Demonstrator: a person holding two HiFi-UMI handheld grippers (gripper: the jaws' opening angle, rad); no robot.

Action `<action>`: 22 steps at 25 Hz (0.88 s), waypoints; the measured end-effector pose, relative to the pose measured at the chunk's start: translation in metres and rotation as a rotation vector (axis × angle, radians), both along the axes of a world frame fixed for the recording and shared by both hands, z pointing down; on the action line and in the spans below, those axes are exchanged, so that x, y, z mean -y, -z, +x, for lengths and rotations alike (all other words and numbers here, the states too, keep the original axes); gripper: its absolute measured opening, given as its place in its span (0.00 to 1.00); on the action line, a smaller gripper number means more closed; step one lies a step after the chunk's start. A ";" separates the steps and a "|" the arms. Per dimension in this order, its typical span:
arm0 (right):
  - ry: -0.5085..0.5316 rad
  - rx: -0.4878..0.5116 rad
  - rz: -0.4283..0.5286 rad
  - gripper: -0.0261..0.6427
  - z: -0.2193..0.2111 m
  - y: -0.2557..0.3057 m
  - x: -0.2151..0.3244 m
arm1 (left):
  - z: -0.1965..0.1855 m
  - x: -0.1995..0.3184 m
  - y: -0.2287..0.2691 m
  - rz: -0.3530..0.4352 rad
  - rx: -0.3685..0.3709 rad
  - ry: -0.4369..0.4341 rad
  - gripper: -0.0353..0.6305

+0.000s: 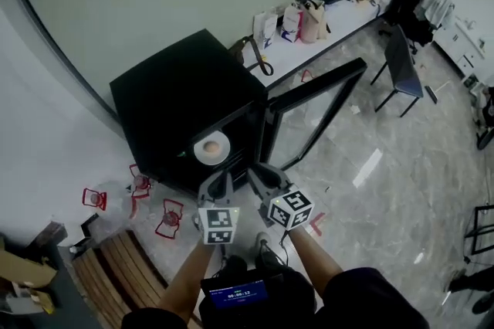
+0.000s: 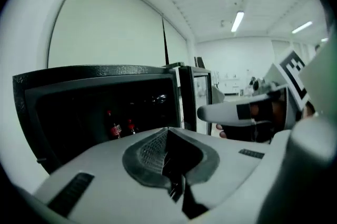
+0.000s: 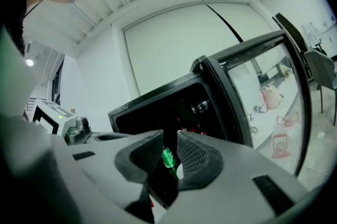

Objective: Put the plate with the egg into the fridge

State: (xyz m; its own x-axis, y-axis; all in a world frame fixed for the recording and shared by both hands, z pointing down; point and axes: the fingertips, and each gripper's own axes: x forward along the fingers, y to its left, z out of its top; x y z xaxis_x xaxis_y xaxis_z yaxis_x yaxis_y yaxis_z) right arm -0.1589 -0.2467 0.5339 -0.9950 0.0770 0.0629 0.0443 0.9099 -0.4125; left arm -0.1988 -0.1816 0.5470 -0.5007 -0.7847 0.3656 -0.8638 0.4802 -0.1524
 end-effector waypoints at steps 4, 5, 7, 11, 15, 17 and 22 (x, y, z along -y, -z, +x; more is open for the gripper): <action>-0.056 0.014 0.036 0.17 0.019 0.013 -0.001 | 0.013 0.010 0.022 0.049 -0.002 -0.075 0.07; -0.074 0.016 0.050 0.17 0.023 0.016 0.004 | 0.017 0.017 0.025 0.057 -0.004 -0.105 0.07; -0.119 0.017 0.075 0.17 0.035 0.018 0.021 | 0.027 0.037 0.030 0.076 -0.016 -0.169 0.07; -0.197 0.005 0.115 0.17 0.077 0.019 0.097 | 0.058 0.104 0.040 0.110 -0.034 -0.274 0.07; -0.248 -0.053 0.201 0.17 0.115 0.014 0.217 | 0.090 0.195 0.045 0.150 -0.050 -0.334 0.07; -0.262 -0.089 0.235 0.17 0.125 0.012 0.282 | 0.100 0.243 0.043 0.158 -0.060 -0.342 0.07; -0.184 -0.182 0.271 0.35 0.123 -0.001 0.412 | 0.118 0.362 0.034 0.133 -0.094 -0.343 0.07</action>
State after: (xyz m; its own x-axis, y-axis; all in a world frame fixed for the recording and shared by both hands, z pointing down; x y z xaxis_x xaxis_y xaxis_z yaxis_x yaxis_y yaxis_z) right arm -0.0358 -0.6585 0.5351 -0.9614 -0.1458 0.2336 -0.1819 0.9731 -0.1414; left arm -0.0812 -0.5437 0.5133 -0.1696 -0.9445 0.2812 -0.9851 0.1709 -0.0203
